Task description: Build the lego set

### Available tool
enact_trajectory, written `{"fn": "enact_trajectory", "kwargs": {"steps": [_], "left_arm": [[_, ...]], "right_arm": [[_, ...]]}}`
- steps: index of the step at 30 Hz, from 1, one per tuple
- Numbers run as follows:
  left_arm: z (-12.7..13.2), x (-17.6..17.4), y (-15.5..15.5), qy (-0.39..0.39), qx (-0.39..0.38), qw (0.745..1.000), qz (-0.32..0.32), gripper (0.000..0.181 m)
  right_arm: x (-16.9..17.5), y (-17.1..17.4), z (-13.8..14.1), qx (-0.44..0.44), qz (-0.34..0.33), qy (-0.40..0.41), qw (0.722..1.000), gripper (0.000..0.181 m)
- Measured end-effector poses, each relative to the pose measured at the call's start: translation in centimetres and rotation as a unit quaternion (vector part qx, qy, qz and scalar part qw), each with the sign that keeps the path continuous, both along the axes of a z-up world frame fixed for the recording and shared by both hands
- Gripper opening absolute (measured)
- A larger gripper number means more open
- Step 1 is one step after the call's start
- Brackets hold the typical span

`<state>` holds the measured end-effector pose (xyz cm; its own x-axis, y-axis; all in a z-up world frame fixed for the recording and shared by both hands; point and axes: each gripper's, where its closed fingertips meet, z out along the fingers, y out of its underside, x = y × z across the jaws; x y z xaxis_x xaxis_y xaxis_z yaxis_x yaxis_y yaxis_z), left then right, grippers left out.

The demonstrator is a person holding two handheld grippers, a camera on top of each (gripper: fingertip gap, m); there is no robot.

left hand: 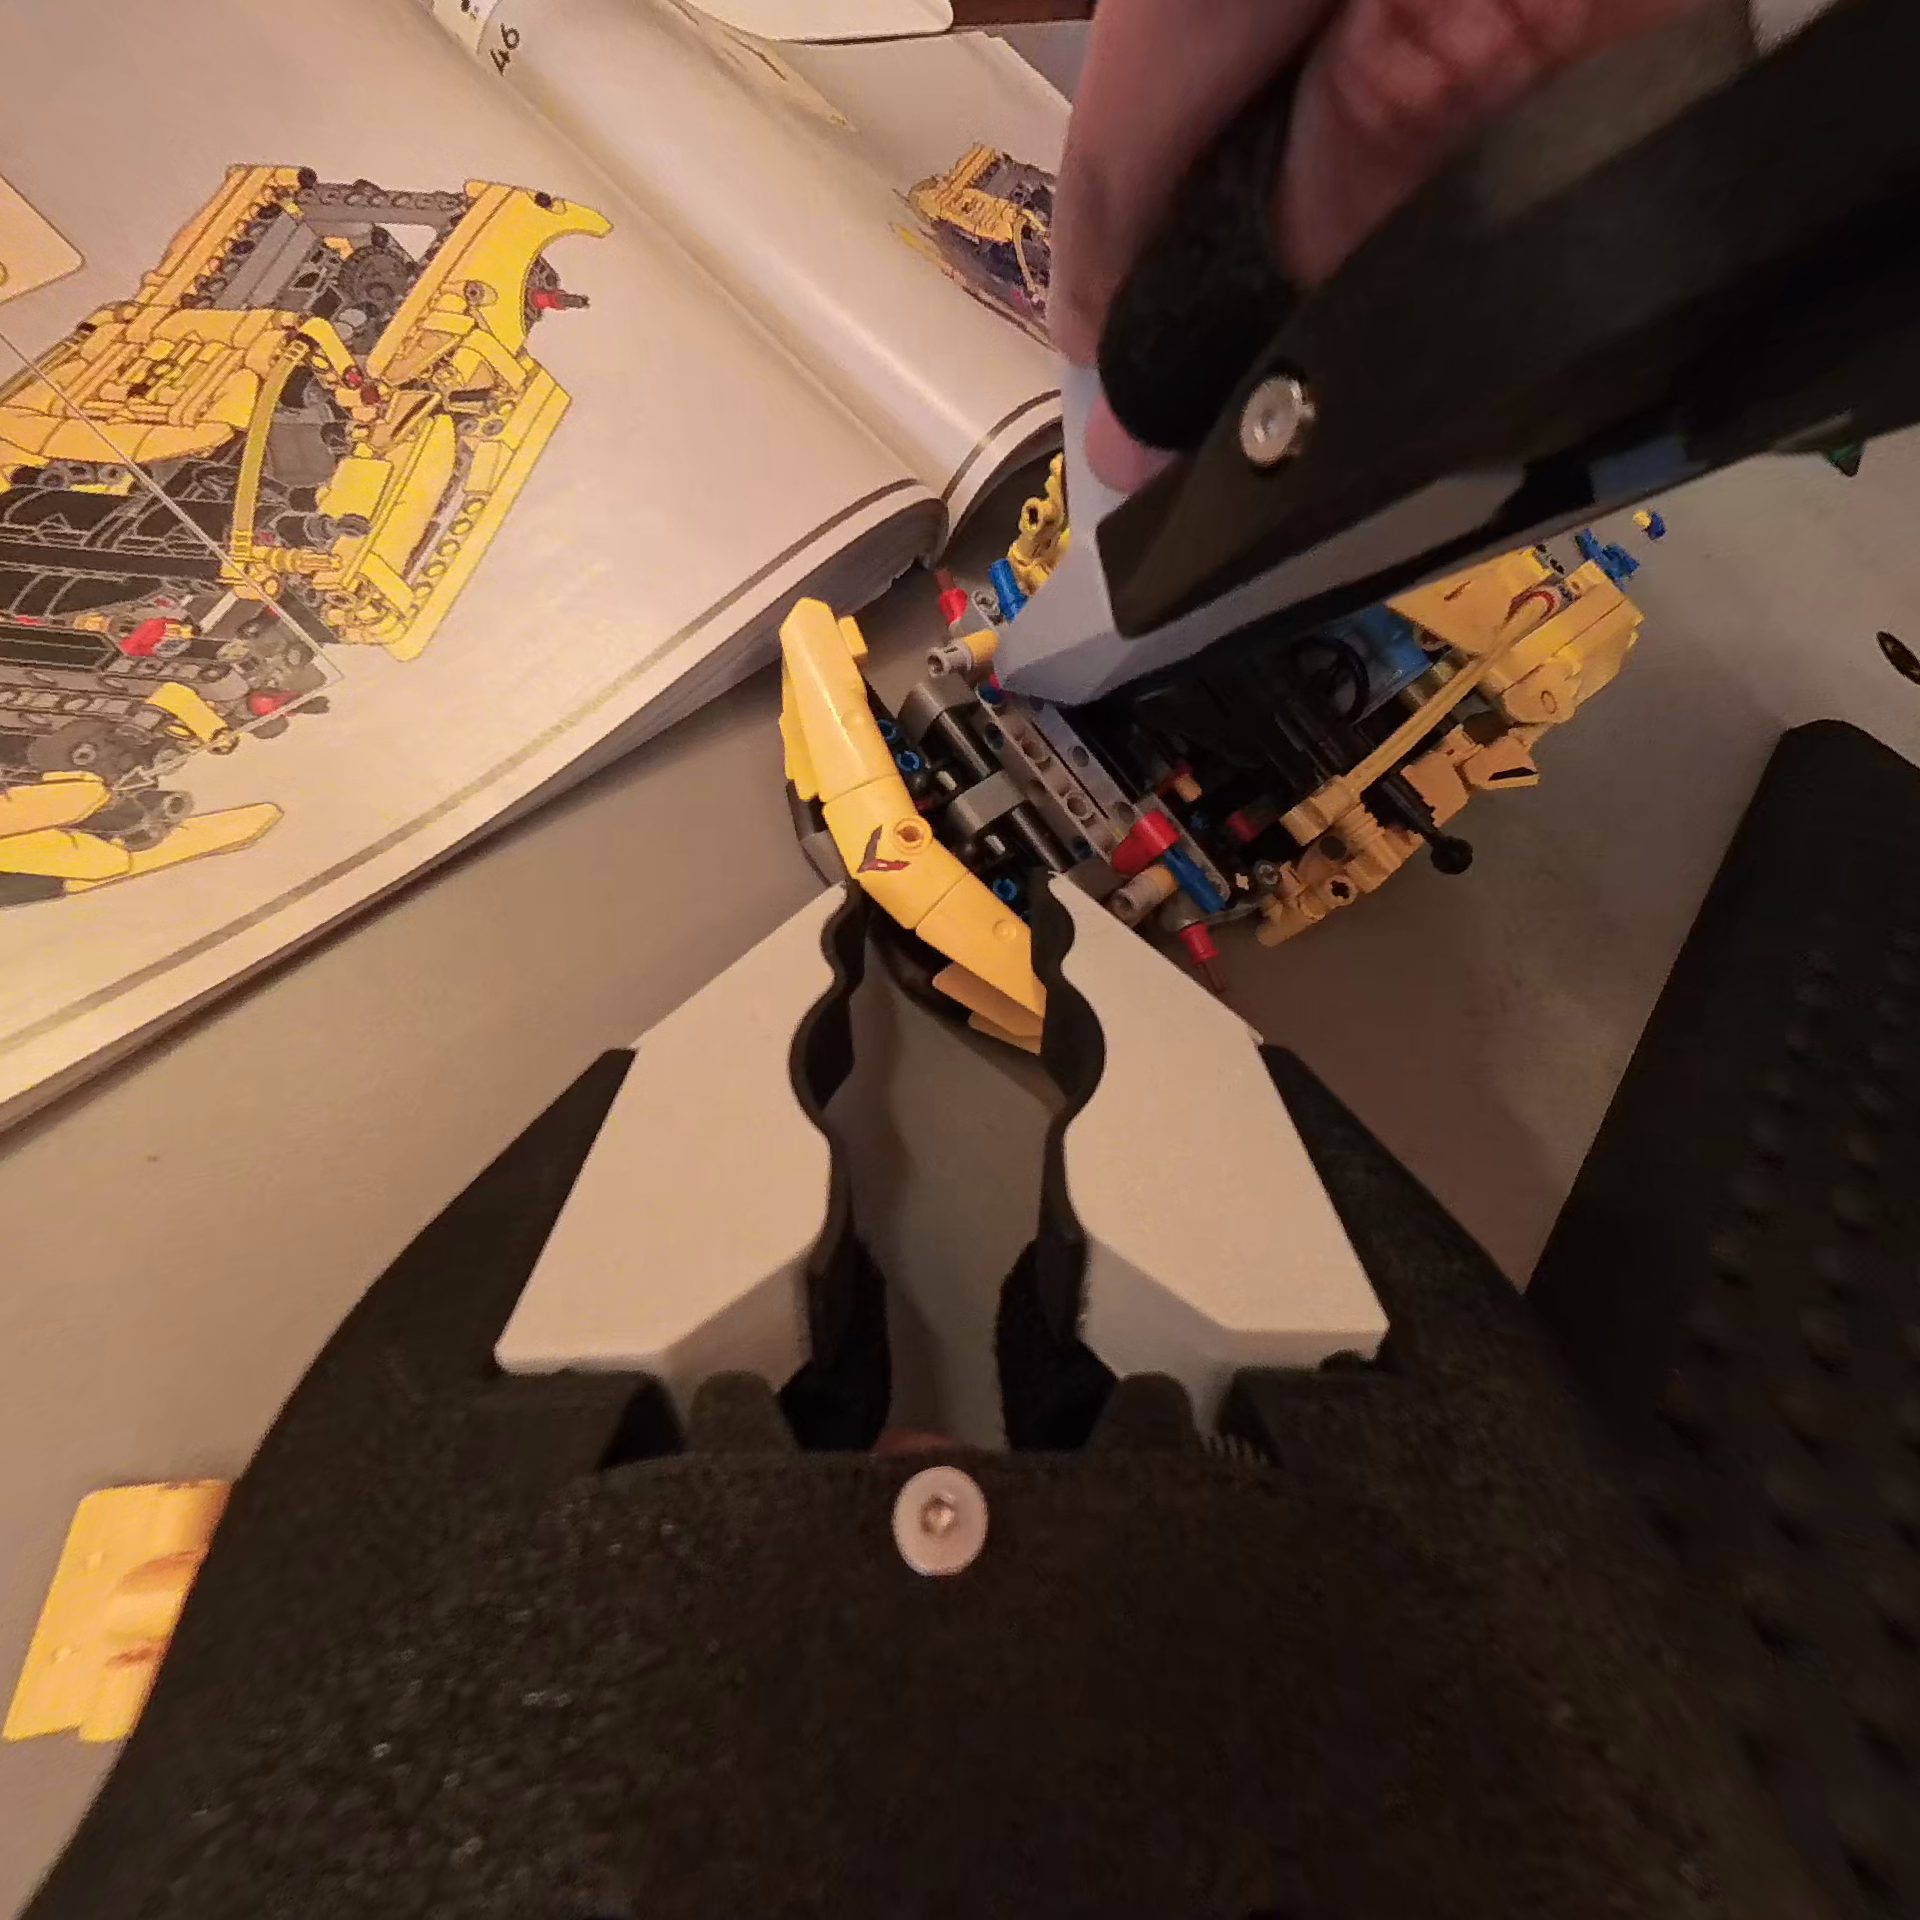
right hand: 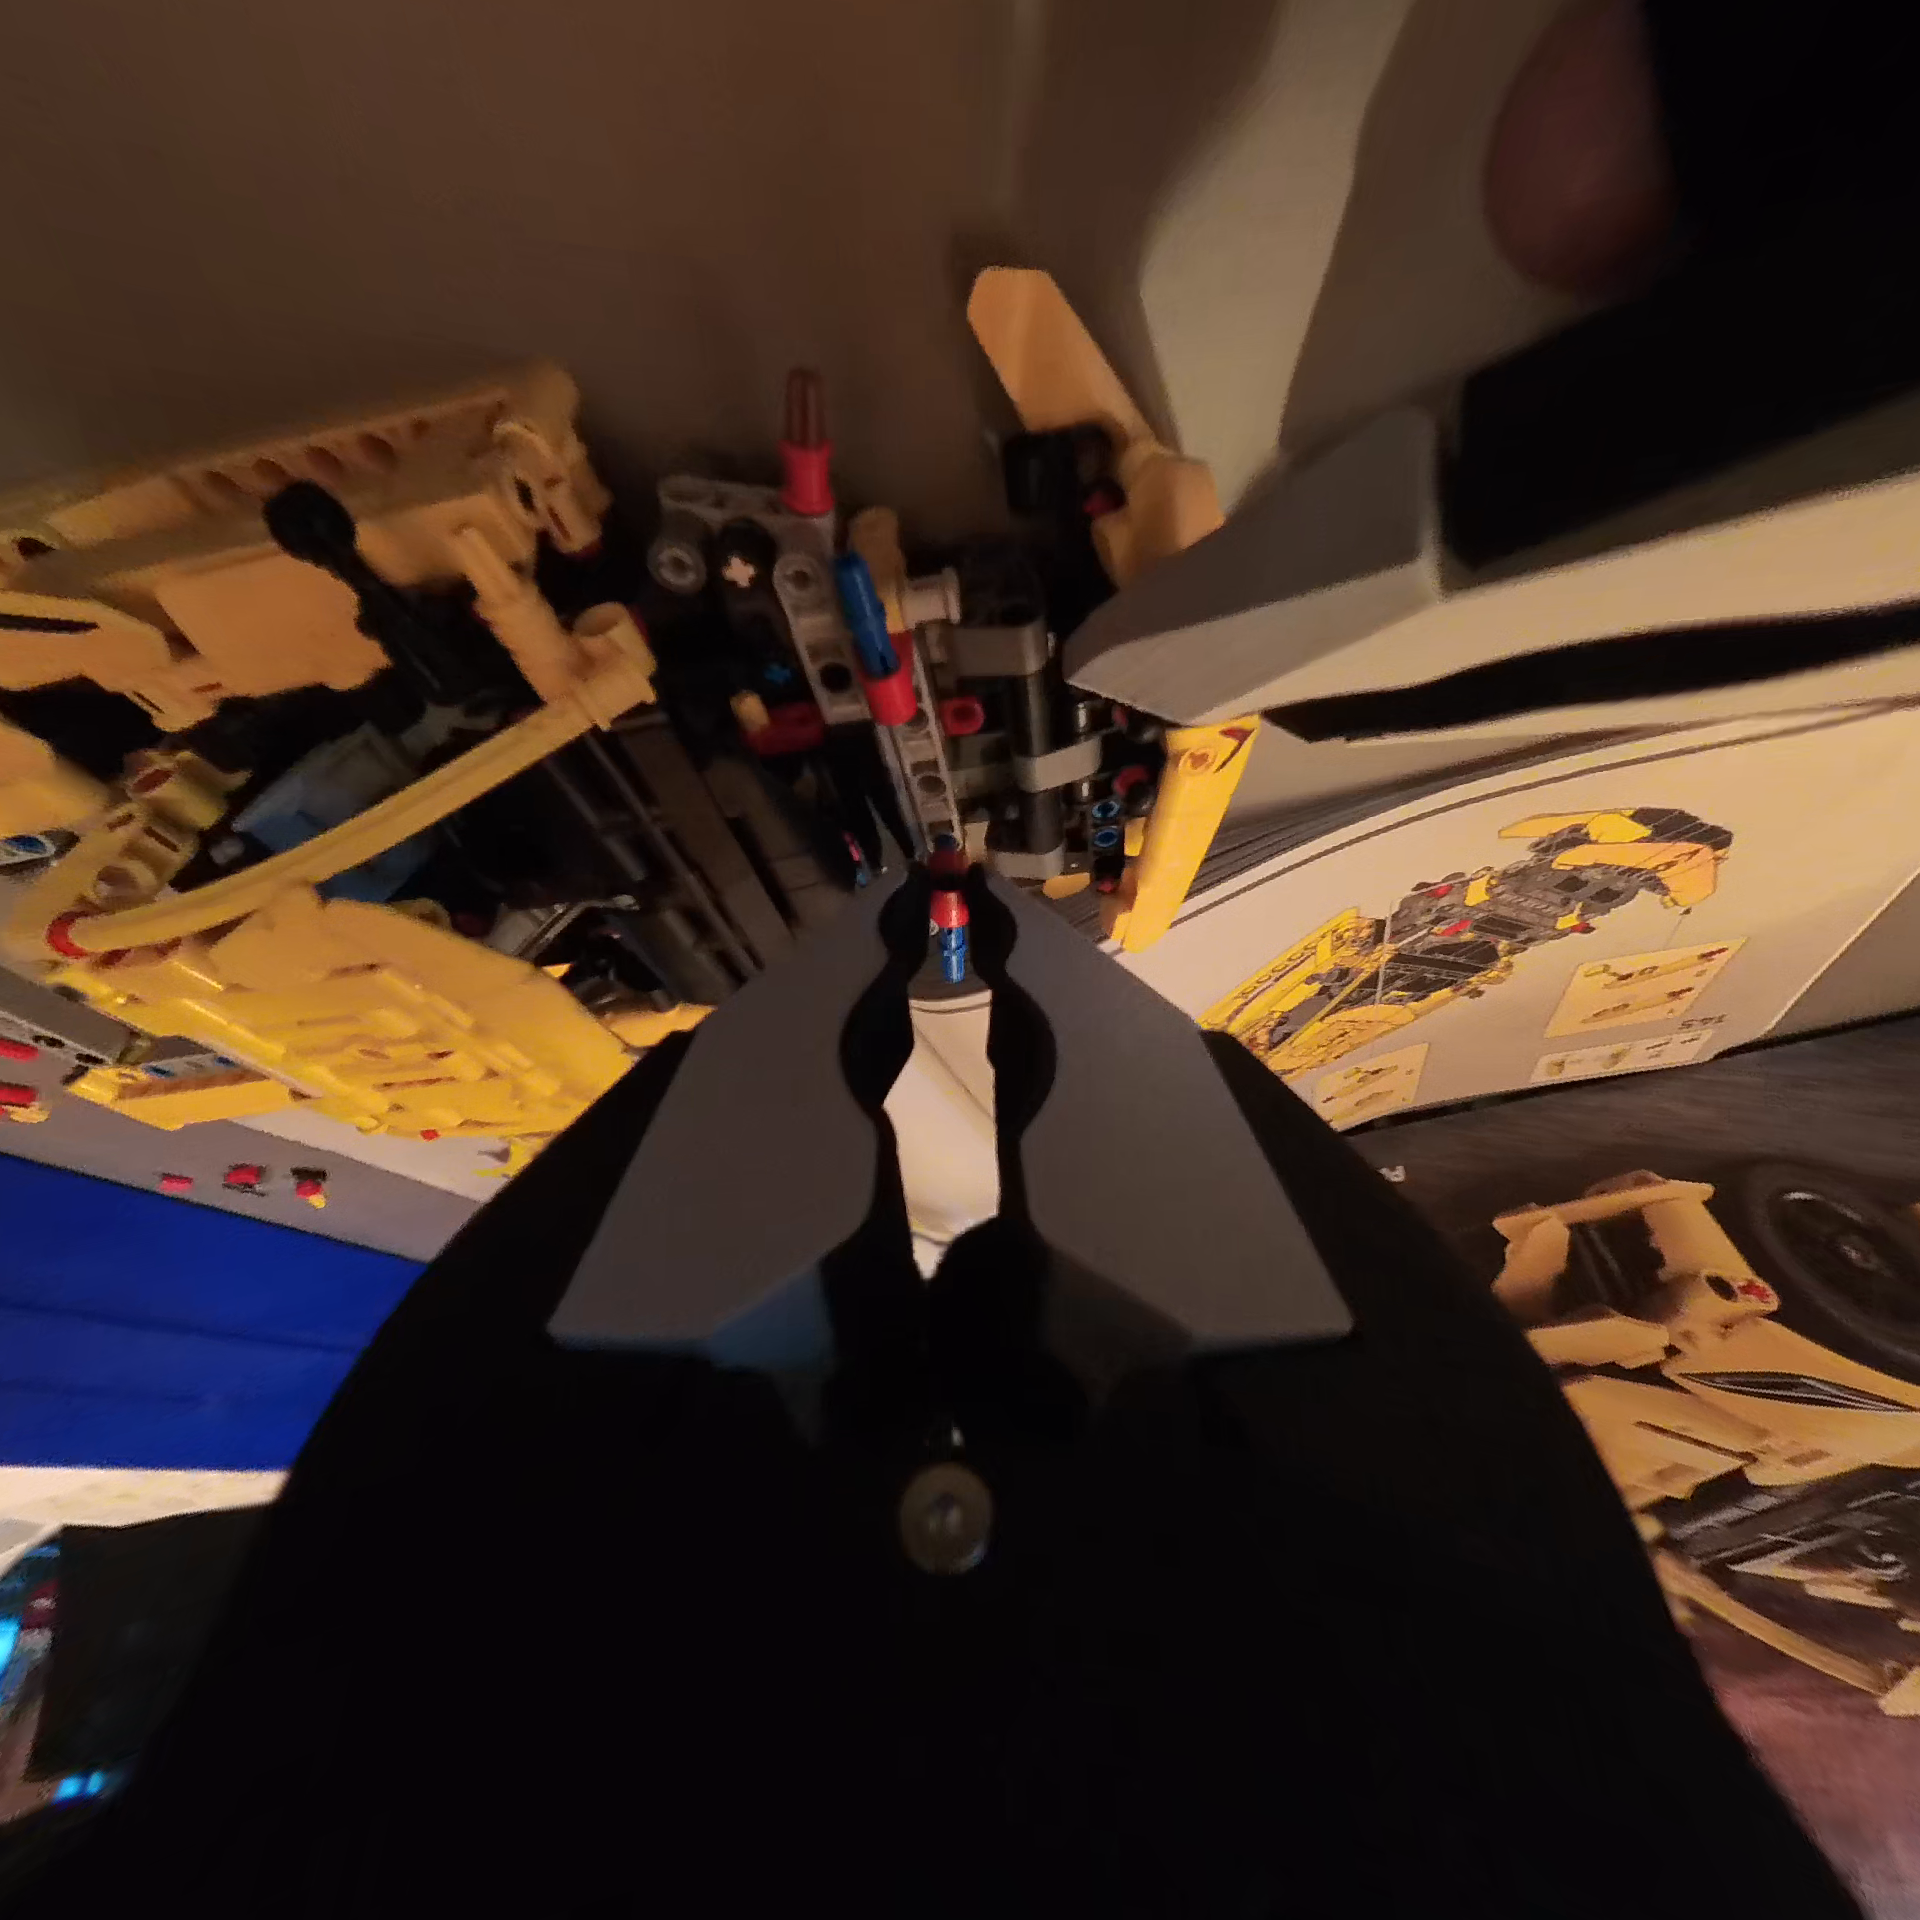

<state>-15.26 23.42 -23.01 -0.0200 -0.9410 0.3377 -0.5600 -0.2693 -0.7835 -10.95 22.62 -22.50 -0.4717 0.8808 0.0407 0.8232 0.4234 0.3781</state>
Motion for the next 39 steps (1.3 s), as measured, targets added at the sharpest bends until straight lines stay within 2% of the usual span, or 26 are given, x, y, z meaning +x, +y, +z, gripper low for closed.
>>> {"fn": "enact_trajectory", "kwargs": {"steps": [7,9,13,23,31,35,39], "left_arm": [[0.0,0.0,0.0,0.0,0.001,1.0,0.0,0.031],[0.0,0.0,0.0,0.0,-0.001,1.0,-0.001,0.03],[0.0,0.0,0.0,0.001,-0.007,1.0,-0.001,0.03],[0.0,0.0,0.0,0.001,-0.011,1.0,-0.003,0.03],[0.0,0.1,0.0,0.0,-0.012,1.0,-0.003,0.03],[0.0,0.1,0.0,0.0,-0.012,1.0,-0.003,0.03],[0.0,0.1,0.0,0.0,-0.012,1.0,-0.003,0.031]], "right_arm": [[-0.3,0.0,-0.2,-0.048,-0.053,0.099,0.993,0.006],[-1.0,-0.3,-0.8,-0.071,-0.046,0.142,0.986,0.006],[-1.1,-0.3,-0.7,-0.092,-0.076,0.17,0.978,0.006],[0.0,-0.1,0.2,-0.101,-0.162,0.298,0.935,0.006],[0.2,-0.2,0.3,-0.103,-0.182,0.305,0.929,0.006],[0.7,-0.4,0.1,-0.11,-0.222,0.296,0.923,0.008],[0.8,-0.3,0.1,-0.105,-0.231,0.304,0.918,0.008]]}}
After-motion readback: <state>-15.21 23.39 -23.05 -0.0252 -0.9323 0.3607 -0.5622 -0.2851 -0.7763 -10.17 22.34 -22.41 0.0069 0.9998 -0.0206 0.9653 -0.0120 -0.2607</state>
